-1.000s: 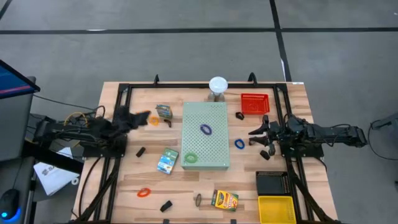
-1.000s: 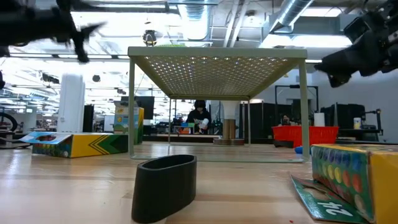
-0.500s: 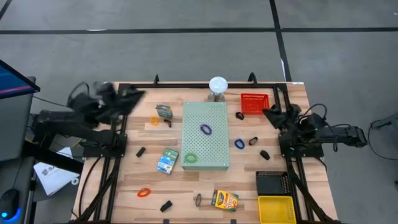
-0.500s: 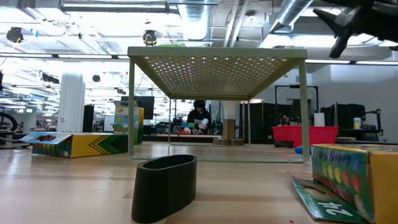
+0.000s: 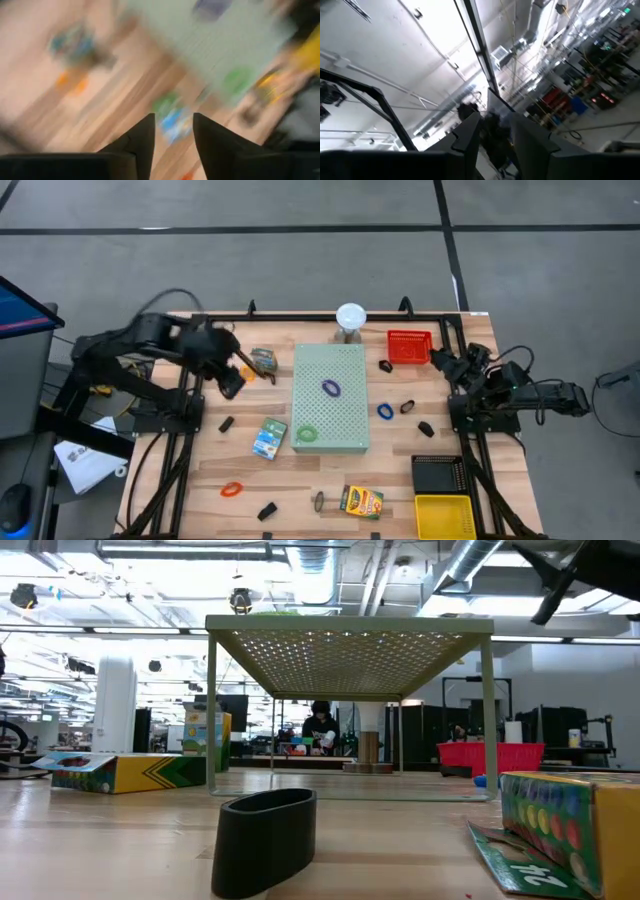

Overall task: Pick & Place Office Desk Supplies
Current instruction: Put the top left yellow crayon box into the red bin

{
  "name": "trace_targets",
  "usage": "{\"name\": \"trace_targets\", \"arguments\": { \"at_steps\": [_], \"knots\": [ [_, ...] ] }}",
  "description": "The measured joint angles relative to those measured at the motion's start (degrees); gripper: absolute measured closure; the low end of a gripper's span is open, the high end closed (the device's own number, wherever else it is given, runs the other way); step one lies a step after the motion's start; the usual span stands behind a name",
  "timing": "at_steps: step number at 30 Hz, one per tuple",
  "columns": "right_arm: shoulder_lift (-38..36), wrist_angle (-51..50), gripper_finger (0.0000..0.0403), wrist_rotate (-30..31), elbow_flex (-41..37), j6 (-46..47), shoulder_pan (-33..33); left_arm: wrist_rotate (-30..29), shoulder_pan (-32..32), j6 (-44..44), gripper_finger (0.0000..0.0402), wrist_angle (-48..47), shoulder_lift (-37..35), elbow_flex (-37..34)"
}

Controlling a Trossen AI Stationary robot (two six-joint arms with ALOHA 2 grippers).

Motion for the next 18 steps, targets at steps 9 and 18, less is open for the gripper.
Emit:
{"name": "trace_targets", "arguments": {
  "at_steps": [9,18],
  "knots": [
    [0.08,3.86,0.0294,-0.17,0.0,3.87,0.0,1.93,-10.2,13.77,0.0189,6.28,5.28,-9.08],
    [0.13,3.48,0.0294,-0.2,-0.02,7.67,0.0,-2.42,-1.5,36.24,0.0119,11.53,13.53,-4.93]
  ]
}}
